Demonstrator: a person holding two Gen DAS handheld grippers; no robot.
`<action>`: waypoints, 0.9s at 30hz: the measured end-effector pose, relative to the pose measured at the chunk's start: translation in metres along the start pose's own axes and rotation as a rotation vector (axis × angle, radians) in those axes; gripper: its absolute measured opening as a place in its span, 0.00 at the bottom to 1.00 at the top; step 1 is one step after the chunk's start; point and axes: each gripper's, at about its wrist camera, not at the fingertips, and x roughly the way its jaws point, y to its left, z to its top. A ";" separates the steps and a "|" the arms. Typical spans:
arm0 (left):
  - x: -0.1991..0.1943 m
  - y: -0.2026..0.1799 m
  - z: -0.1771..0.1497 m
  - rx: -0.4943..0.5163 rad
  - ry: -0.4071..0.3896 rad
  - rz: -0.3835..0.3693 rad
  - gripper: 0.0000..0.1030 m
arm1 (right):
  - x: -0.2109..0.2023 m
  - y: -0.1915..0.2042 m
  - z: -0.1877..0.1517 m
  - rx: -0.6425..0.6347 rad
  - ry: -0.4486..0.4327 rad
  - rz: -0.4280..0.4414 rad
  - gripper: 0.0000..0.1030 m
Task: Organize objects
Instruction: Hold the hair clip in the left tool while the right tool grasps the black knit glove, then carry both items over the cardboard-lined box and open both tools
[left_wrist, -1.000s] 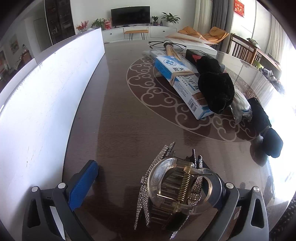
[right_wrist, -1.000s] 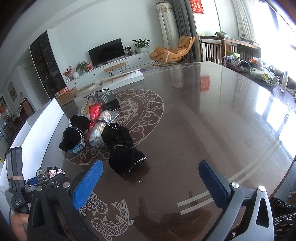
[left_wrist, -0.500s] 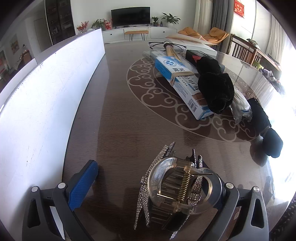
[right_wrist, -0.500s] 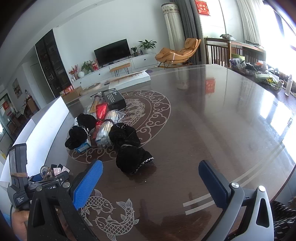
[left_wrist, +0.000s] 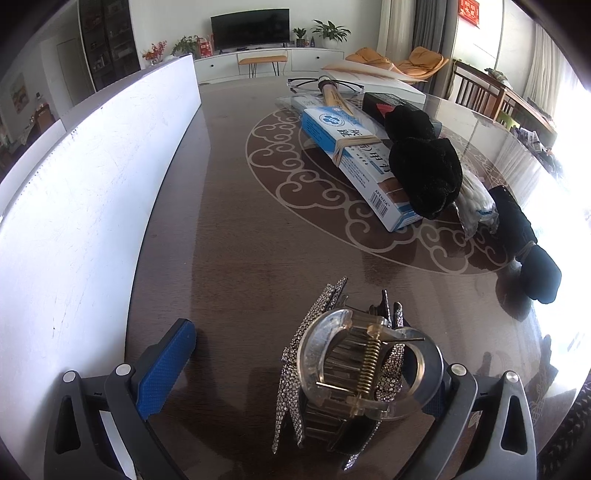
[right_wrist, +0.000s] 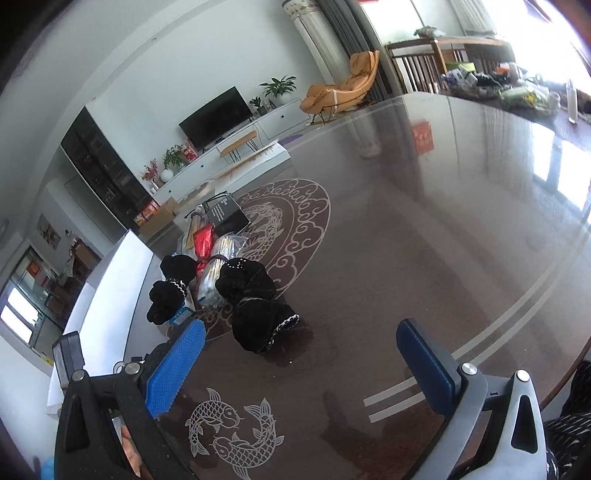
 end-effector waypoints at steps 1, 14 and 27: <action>0.000 0.000 0.001 0.014 0.018 -0.009 1.00 | 0.007 0.002 0.003 -0.018 0.040 0.018 1.00; -0.033 0.000 -0.014 0.103 0.004 -0.114 0.52 | 0.122 0.093 0.017 -0.524 0.427 -0.090 0.27; -0.171 0.091 0.016 -0.054 -0.192 -0.201 0.52 | 0.015 0.215 0.017 -0.454 0.369 0.312 0.27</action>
